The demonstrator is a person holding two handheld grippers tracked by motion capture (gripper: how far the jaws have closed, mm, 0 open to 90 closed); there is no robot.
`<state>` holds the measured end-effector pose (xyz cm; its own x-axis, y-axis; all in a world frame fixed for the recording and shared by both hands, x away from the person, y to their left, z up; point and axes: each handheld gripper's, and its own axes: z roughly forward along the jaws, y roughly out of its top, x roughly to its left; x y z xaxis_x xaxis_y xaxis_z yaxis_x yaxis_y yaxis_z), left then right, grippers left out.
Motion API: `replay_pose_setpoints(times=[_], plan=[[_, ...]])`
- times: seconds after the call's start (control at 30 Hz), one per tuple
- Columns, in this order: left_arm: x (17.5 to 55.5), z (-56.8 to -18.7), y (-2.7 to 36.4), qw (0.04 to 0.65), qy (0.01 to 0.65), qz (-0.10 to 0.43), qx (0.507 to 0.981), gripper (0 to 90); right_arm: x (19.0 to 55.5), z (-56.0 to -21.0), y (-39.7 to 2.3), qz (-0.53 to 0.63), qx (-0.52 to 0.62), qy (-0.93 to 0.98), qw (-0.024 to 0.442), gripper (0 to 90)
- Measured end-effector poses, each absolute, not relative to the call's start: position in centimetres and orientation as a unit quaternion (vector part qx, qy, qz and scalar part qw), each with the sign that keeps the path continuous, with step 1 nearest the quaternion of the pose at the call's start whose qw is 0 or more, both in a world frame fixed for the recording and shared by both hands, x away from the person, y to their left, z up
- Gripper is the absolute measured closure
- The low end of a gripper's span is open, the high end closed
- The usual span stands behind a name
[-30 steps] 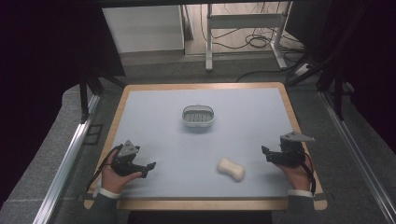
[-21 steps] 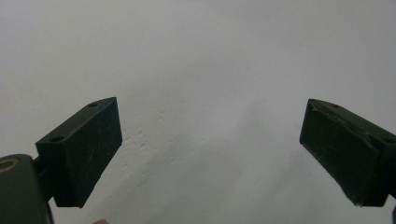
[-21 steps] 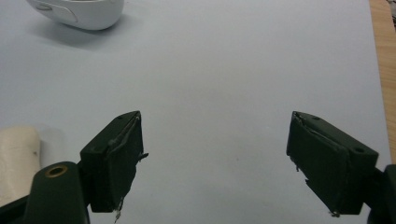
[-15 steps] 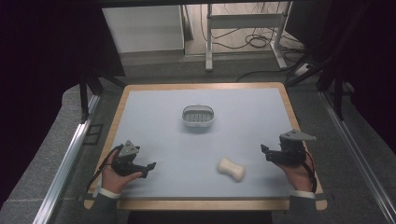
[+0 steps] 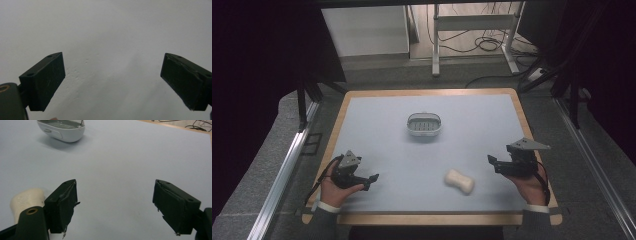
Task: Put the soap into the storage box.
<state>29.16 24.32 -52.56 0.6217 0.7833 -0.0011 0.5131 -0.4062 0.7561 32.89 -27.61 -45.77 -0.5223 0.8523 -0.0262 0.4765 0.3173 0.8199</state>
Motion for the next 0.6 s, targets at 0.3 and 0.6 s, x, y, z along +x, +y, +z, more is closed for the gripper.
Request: replay_pose_setpoints(times=[0.3,0.6], plan=[[29.2,-52.7,24.1,0.373,0.392,0.176,0.822,6.1,32.6,-45.2,-26.7,0.397,0.409,0.791,0.223,19.6],[29.2,-52.7,24.1,0.372,0.390,0.174,0.824,6.1,31.9,-44.5,-25.0,0.394,0.373,0.810,0.221,19.6]])
